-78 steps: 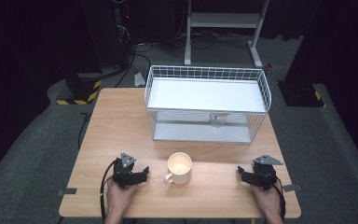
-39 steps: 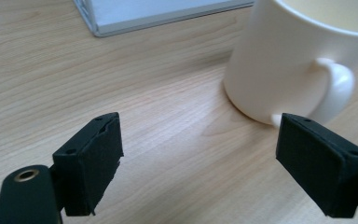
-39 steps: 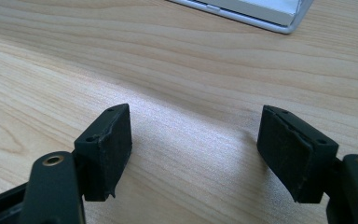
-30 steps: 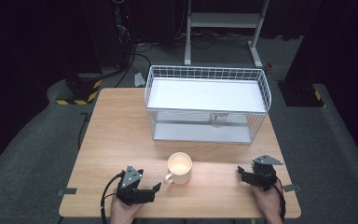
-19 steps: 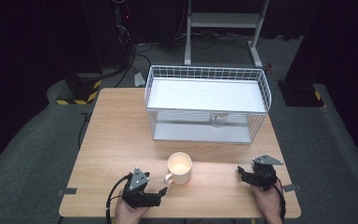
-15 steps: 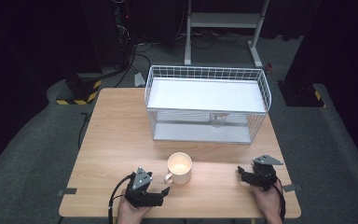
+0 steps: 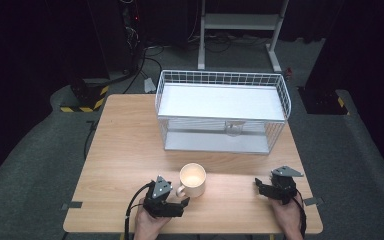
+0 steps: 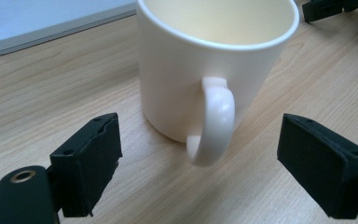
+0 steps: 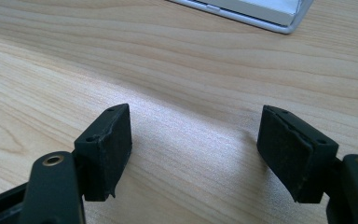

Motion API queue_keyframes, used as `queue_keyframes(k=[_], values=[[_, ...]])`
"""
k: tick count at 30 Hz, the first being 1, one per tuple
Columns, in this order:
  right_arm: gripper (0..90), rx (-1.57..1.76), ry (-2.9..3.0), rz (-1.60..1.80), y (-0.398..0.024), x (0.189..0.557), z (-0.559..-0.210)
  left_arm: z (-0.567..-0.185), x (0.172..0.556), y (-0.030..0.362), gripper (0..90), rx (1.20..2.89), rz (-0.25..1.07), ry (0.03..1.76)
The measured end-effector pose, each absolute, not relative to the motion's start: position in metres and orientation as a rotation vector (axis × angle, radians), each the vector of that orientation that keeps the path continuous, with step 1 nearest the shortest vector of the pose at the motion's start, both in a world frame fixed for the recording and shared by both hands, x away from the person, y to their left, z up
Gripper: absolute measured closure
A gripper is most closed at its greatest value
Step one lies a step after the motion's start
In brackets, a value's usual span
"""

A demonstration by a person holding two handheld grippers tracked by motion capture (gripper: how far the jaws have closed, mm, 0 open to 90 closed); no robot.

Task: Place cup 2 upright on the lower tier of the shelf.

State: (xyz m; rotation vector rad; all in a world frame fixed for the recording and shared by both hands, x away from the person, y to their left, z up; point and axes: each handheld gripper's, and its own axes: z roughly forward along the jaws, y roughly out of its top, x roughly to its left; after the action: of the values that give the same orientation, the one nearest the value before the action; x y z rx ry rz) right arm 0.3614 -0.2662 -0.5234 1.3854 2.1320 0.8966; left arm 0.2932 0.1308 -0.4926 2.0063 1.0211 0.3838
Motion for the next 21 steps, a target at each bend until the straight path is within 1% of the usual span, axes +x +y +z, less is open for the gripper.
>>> queue_keyframes(k=[7,15,21], values=[[26.6,1.385,2.132,0.896,-0.266,0.361,-0.523,-0.492,0.299,0.124,13.3,1.997,0.375,1.024],[26.5,1.385,2.132,0.896,-0.266,0.361,-0.523,-0.493,0.307,0.112,11.4,2.018,0.408,1.018],[26.5,1.385,2.132,0.896,-0.266,0.361,-0.523,-0.495,0.312,0.108,11.0,2.013,0.401,1.026]])
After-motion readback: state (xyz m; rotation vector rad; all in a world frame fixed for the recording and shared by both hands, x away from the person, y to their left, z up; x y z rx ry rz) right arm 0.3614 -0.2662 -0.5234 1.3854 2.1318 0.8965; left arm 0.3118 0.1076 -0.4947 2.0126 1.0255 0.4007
